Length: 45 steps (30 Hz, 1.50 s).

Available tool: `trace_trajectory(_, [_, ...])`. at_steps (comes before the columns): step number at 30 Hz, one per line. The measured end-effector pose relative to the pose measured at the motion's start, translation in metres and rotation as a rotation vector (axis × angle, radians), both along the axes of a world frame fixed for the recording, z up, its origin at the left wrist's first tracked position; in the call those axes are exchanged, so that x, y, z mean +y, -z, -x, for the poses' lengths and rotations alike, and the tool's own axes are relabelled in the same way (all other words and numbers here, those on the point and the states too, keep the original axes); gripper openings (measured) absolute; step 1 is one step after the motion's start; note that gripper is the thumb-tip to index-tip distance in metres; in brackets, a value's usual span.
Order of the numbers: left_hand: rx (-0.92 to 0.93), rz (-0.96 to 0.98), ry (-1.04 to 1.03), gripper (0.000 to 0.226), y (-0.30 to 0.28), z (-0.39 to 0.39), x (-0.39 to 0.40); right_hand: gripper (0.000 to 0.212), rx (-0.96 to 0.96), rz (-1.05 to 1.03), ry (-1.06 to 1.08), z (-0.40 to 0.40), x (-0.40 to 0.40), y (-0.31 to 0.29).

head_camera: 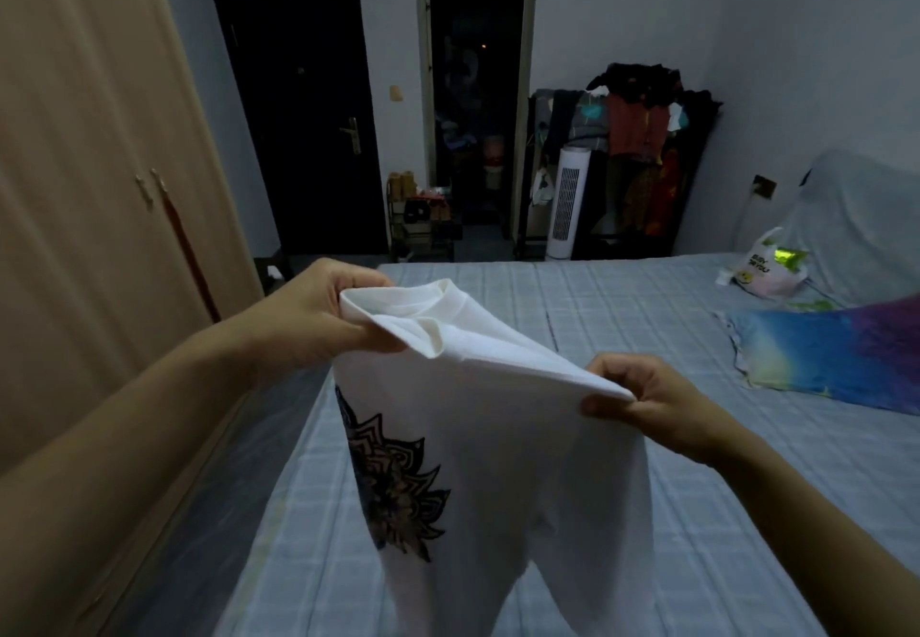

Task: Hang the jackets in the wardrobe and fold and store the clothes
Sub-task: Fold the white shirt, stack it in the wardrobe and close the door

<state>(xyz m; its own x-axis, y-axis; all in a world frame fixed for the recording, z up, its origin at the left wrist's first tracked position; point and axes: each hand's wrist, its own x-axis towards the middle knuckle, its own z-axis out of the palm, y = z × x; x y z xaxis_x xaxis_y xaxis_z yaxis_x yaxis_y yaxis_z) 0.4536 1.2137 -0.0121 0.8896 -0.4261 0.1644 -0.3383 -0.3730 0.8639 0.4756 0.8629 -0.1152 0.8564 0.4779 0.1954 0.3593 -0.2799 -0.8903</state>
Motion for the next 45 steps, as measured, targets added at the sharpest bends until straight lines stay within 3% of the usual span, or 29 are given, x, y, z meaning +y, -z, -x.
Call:
trace_trajectory(8, [0.044, 0.022, 0.074, 0.019, 0.019, -0.022, 0.018, 0.016, 0.174, 0.094, -0.018, 0.008, 0.011, 0.024])
trace_trajectory(15, [0.034, -0.04, 0.032, 0.024, 0.061, -0.069, 0.005, 0.006, 0.09, 0.156, 0.18, -0.028, -0.002, 0.06])
trace_trajectory(21, [0.035, -0.127, -0.187, 0.033, 0.092, -0.161, -0.014, 0.012, -0.129, 0.36, 0.274, -0.127, -0.012, 0.083])
trace_trajectory(26, [-0.069, -0.15, -0.362, 0.048, 0.092, -0.249, -0.024, 0.005, -0.268, 0.33, 0.338, -0.24, -0.018, 0.075])
trace_trajectory(31, [-0.272, -0.03, -0.373, 0.009, 0.056, -0.295, -0.029, 0.018, -0.437, 0.254, 0.403, -0.313, -0.024, 0.033])
trace_trajectory(36, [-0.381, -0.043, -0.335, 0.01, 0.051, -0.303, -0.022, 0.013, -0.645, 0.257, 0.258, -0.336, -0.036, 0.007])
trace_trajectory(40, [-0.344, -0.012, -0.274, 0.025, 0.09, -0.279, -0.028, 0.007, -0.613, 0.34, 0.18, -0.326, -0.04, 0.037])
trace_trajectory(45, [-0.431, -0.27, -0.208, 0.028, 0.196, -0.234, -0.007, 0.017, -0.45, 0.389, 0.126, -0.262, -0.032, 0.137])
